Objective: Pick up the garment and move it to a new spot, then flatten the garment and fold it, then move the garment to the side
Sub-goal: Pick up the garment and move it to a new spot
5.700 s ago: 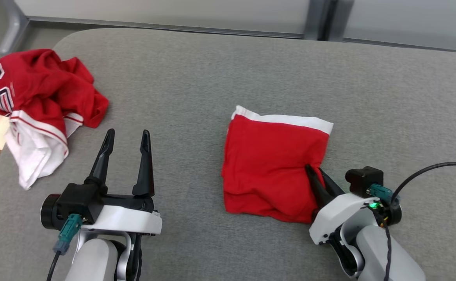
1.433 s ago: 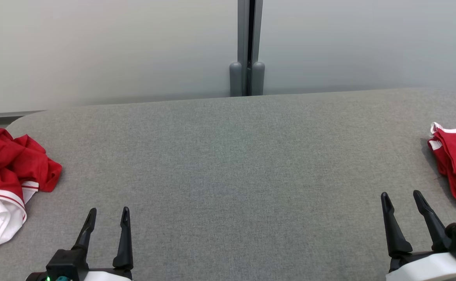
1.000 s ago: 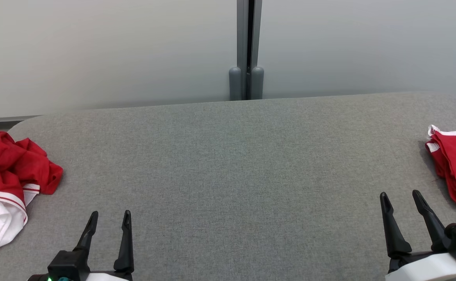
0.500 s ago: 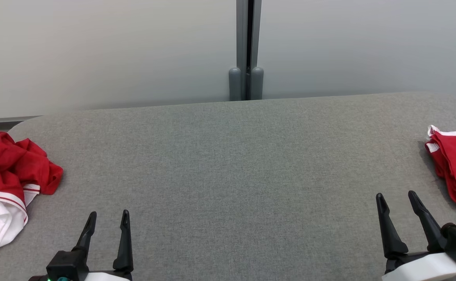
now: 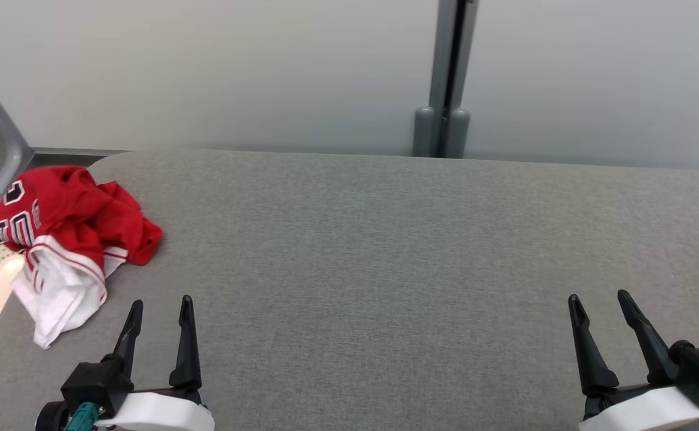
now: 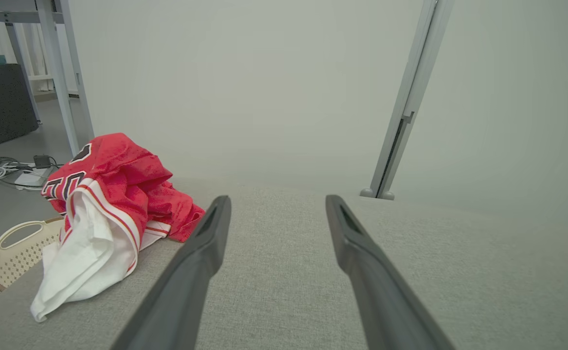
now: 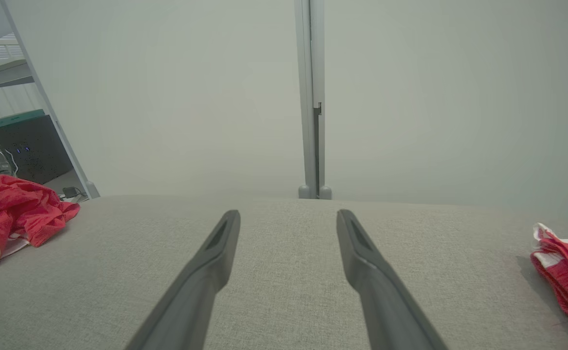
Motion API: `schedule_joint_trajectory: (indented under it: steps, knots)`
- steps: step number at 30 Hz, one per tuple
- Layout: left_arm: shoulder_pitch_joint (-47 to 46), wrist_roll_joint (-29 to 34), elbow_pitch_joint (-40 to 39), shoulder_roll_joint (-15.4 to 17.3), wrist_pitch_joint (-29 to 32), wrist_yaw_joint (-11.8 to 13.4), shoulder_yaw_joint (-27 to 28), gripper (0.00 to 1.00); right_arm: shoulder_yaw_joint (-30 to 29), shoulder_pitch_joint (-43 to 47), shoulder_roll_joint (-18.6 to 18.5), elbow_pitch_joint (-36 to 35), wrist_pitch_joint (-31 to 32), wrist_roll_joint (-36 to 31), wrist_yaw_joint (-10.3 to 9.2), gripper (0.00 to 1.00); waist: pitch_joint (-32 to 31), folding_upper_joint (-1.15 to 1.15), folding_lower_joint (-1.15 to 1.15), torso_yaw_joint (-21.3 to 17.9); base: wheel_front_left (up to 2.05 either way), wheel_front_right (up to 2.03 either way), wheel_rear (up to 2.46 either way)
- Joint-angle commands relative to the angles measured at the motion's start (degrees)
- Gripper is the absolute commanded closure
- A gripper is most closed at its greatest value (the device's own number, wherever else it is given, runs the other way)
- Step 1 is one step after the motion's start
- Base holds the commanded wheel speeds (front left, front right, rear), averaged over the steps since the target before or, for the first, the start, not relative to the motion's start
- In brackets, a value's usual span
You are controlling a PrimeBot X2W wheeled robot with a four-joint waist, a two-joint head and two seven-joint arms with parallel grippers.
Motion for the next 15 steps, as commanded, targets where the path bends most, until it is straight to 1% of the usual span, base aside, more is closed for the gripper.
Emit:
schedule_joint_trajectory:
  steps: [1,9,15]
  knots:
    - [-1.10,-0.39,0.50,0.24,-0.48,-0.33,0.28,0.00,0.20,0.02,-0.37,-0.38,0.17,-0.04,0.00,0.00,-0.30,0.00,0.00,3.75,0.00,0.00,0.00]
    - [-2.66,-0.33,2.07,1.11,-1.39,-0.95,0.90,0.00,1.72,-0.55,-0.55,-0.85,0.67,0.21,0.00,0.00,-1.01,0.00,0.00,10.94,0.00,0.00,0.00]
    - [-2.75,0.21,2.54,1.83,-1.71,-0.68,1.23,0.00,2.26,-0.91,-0.42,-0.86,0.69,0.09,0.00,0.00,-1.12,0.00,0.00,13.20,0.00,0.00,0.00]
